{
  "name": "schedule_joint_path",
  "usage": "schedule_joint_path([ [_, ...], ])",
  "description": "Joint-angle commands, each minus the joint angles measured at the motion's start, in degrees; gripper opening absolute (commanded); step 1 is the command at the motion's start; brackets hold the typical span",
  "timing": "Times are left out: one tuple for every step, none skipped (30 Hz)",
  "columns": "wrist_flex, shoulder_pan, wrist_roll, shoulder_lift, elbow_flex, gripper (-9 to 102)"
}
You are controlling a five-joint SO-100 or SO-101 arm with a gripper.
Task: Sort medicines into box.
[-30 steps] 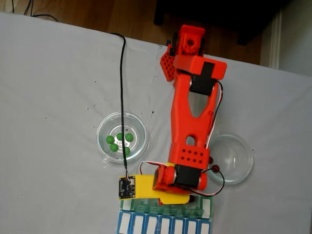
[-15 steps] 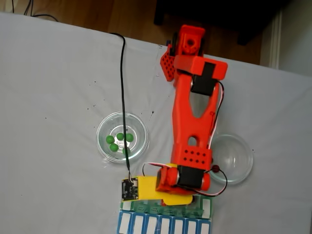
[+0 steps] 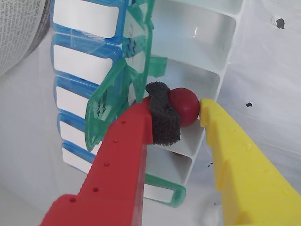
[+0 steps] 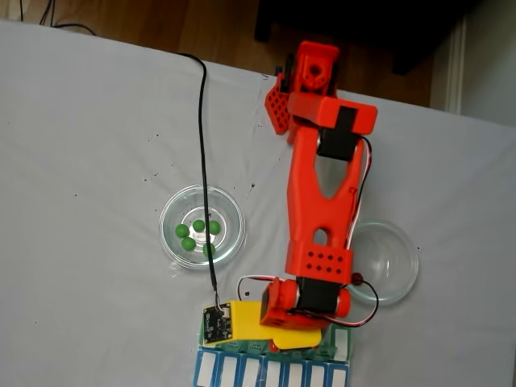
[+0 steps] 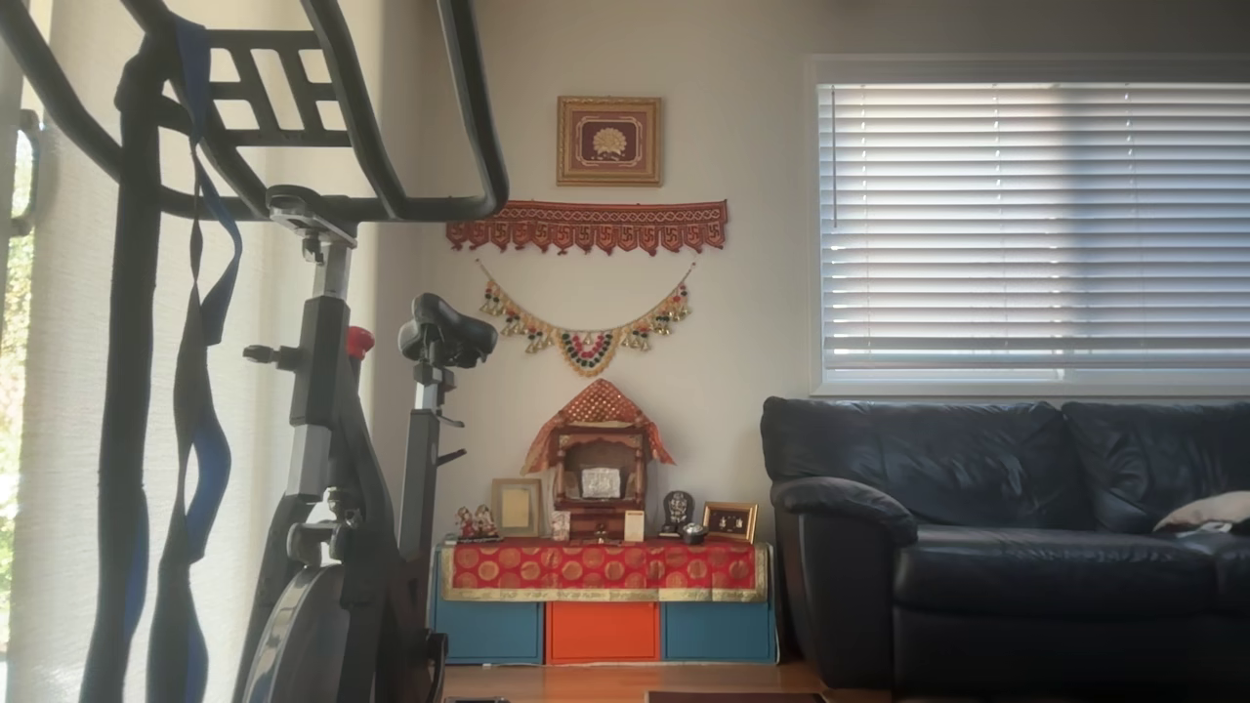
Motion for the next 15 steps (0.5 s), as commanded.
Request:
schedule_joint_path([
  [-1.5, -0.9, -0.4, 3.5, -2.2, 1],
  [-1.5, -0.9, -0.4, 3.4, -2.1, 1],
  [-1.6, -0.9, -0.5, 3.3, -2.0, 2],
  [-1.7, -1.0, -0.5, 3.2, -1.9, 2],
  [-1.8, -1.1, -0.5, 3.1, -1.8, 2],
  [-1.9, -1.1, -0.4, 3.1, -1.7, 2],
  [-1.8, -1.1, -0.3, 3.1, -1.7, 2],
  [-1.2, -1.1, -0.7, 3.2, -1.7, 5],
  [-0.7, -1.2, -0.9, 3.3, -1.7, 7],
  [-0.4, -1.3, -0.9, 3.5, -1.4, 9],
  [-0.4, -1.4, -1.0, 4.0, -1.0, 11],
  [-0.4, -1.5, -1.1, 4.2, -0.6, 13],
  [-0.4, -1.5, -1.1, 4.5, -0.4, 14],
  [-0.4, -1.5, -1.2, 4.7, -0.2, 16],
  [-0.5, -1.5, -1.2, 4.7, -0.2, 17],
])
